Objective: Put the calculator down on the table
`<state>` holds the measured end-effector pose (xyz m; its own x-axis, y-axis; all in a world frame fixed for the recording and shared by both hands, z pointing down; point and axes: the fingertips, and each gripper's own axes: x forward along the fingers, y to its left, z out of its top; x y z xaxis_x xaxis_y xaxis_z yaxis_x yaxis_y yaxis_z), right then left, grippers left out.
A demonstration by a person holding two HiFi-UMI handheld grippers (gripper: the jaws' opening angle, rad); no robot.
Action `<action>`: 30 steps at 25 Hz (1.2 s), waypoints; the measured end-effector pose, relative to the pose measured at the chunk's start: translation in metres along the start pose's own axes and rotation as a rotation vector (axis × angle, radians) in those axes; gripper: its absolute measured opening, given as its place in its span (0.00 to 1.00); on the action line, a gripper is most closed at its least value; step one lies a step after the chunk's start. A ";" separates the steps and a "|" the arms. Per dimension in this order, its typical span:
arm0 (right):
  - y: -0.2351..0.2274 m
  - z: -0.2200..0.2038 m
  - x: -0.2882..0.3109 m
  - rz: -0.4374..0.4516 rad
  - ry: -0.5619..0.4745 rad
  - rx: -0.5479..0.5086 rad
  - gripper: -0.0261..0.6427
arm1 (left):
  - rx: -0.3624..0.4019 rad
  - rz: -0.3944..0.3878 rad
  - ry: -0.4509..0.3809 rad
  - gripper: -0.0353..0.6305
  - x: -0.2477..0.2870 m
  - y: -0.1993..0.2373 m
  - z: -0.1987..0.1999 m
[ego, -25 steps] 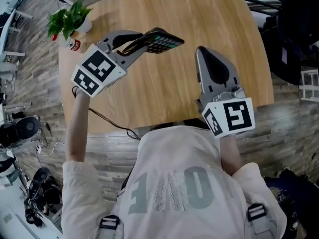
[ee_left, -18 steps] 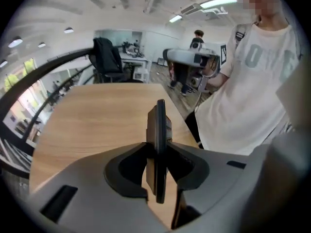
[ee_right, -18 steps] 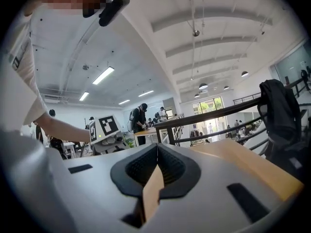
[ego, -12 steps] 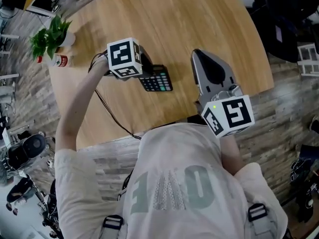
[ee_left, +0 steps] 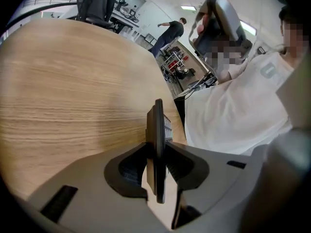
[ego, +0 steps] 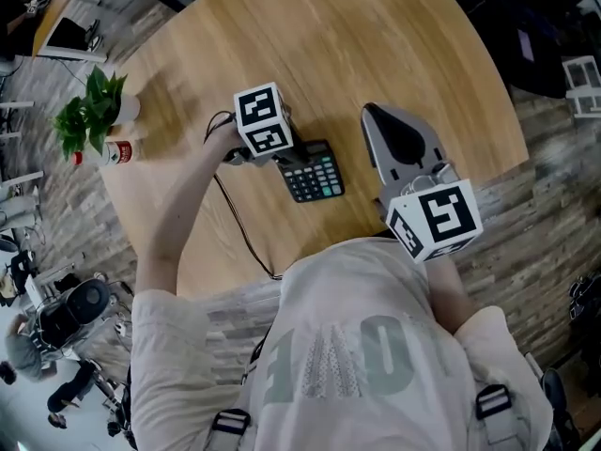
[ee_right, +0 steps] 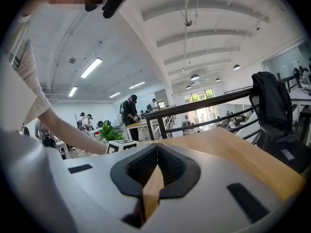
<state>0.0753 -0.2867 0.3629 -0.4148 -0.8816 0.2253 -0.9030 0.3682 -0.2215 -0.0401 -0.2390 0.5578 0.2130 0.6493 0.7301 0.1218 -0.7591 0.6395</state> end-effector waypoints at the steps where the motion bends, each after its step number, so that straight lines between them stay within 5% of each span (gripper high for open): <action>1: 0.001 0.000 0.003 0.001 0.003 -0.001 0.07 | -0.012 -0.014 -0.004 0.23 0.000 0.002 -0.001; 16: 0.002 -0.004 0.030 0.030 0.047 -0.026 0.07 | -0.127 -0.041 -0.089 0.23 0.001 0.025 -0.015; 25: 0.003 -0.004 0.018 0.024 0.042 -0.022 0.07 | -0.137 0.052 -0.102 0.24 0.001 0.032 -0.019; 30: 0.005 -0.001 0.010 0.016 0.025 -0.025 0.07 | -0.090 0.198 -0.085 0.30 -0.004 0.039 -0.018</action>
<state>0.0667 -0.2937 0.3656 -0.4316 -0.8680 0.2455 -0.8985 0.3897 -0.2019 -0.0533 -0.2705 0.5845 0.3050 0.4787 0.8233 -0.0169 -0.8616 0.5073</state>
